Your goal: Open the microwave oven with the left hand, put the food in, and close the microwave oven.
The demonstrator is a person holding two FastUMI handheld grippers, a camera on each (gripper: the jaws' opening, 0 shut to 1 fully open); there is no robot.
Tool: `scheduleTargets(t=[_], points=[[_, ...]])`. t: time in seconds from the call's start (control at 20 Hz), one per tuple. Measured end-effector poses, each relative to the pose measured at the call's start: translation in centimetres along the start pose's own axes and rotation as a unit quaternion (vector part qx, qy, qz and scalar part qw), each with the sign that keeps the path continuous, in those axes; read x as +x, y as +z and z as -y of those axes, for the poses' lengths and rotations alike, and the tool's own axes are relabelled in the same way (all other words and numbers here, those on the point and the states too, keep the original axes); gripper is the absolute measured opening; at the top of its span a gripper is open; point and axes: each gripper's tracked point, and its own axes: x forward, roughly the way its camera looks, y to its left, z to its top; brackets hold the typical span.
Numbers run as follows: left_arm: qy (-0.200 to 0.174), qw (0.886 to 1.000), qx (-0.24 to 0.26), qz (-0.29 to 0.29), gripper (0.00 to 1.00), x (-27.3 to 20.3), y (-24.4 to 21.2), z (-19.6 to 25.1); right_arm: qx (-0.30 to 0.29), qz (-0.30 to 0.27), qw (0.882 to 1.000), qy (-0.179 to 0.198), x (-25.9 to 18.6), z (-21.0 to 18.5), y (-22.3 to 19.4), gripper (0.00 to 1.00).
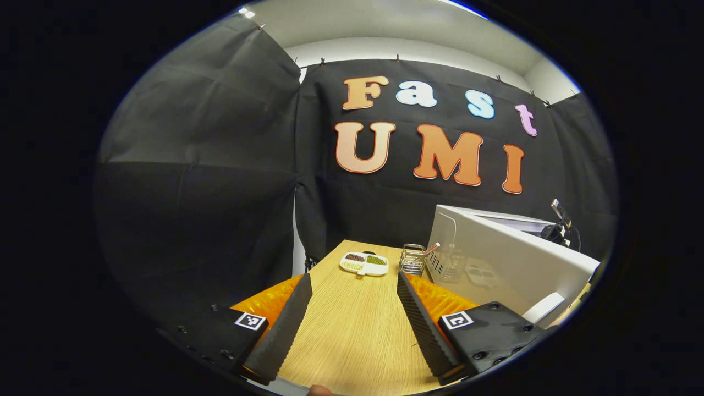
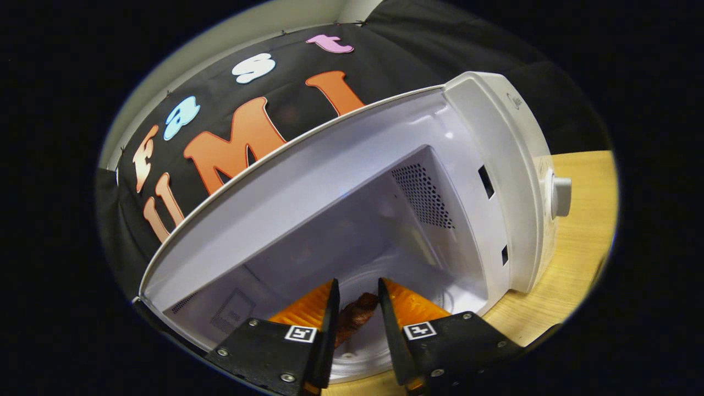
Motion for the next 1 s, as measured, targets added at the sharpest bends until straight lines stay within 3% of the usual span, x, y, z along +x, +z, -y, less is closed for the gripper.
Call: scheduleTargets(t=[0.05,0.1,0.15,0.2,0.3,0.75,1.0], points=[[0.0,1.0,0.001,0.001,1.0,-0.2,0.2,0.0,-0.013,-0.003,1.0,0.015,0.0,-0.4,0.1,0.41],[-0.001,1.0,0.001,0.002,0.98,-0.2,0.3,0.2,-0.032,-0.004,0.999,0.02,-0.2,-0.4,0.1,0.61],[-0.002,1.0,0.002,0.004,0.98,-0.3,0.5,0.3,-0.056,0.001,0.998,0.02,-0.5,-0.1,0.4,0.67],[-0.002,1.0,0.004,0.006,0.98,-0.4,0.5,0.4,-0.078,0.007,0.997,0.02,-0.8,0.1,0.7,0.82],[-0.005,1.0,0.005,0.007,0.98,-0.6,0.6,0.7,-0.107,0.01,0.994,0.031,-1.9,0.1,1.2,0.95],[-0.017,1.0,0.004,0.001,1.0,-1.3,0.2,1.9,-0.239,0.021,0.966,0.096,-11.1,1.2,2.3,0.95],[-0.037,0.999,-0.002,-0.018,1.0,-0.8,-1.0,3.7,-0.223,0.015,0.966,0.13,-15.5,3.1,5.5,0.95]])
